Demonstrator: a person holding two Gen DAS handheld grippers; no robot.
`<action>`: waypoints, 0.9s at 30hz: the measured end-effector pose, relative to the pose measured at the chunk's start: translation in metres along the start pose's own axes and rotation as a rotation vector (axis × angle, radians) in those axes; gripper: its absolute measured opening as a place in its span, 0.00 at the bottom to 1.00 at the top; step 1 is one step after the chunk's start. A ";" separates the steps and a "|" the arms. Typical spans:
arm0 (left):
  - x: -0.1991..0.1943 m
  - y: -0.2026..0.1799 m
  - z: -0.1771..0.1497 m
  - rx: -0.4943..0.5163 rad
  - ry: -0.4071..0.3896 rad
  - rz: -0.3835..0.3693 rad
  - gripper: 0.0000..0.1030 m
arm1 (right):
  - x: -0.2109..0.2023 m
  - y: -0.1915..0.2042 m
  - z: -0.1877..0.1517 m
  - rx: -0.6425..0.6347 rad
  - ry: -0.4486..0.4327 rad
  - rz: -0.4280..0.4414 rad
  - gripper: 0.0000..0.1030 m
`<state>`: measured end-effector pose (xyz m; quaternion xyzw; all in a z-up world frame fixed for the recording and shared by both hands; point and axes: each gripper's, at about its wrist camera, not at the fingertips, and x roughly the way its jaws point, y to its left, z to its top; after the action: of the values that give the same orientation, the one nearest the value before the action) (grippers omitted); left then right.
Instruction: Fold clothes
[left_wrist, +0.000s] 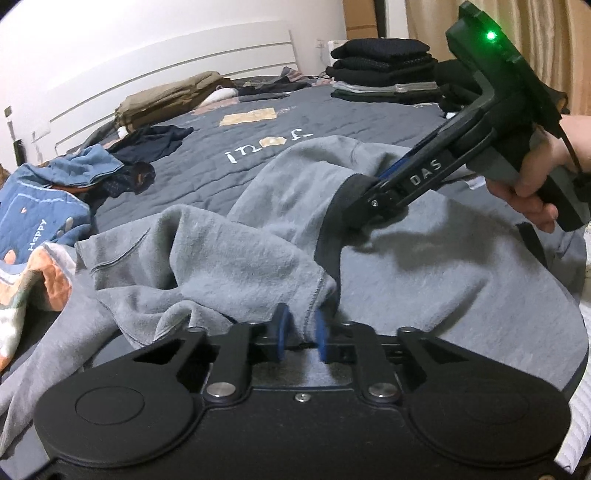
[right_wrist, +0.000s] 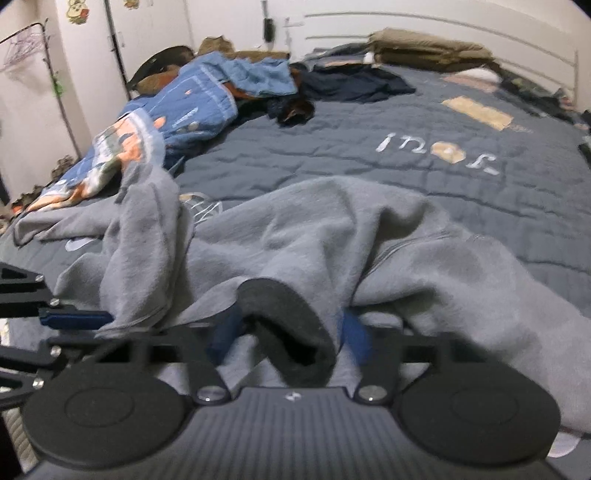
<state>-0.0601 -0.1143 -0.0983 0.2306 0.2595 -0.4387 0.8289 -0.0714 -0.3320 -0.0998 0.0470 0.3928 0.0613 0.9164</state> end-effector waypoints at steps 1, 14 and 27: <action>-0.001 0.001 0.000 0.001 -0.003 0.004 0.09 | 0.001 -0.001 0.000 0.012 0.010 -0.006 0.17; -0.031 0.050 0.032 -0.279 -0.209 0.071 0.04 | -0.042 -0.034 0.028 0.270 -0.236 0.050 0.11; 0.003 0.132 0.103 -0.401 -0.268 0.076 0.04 | -0.036 -0.072 0.101 0.323 -0.322 0.022 0.08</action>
<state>0.0770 -0.1115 -0.0014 0.0109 0.2201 -0.3738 0.9010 -0.0174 -0.4122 -0.0149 0.2064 0.2456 -0.0005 0.9471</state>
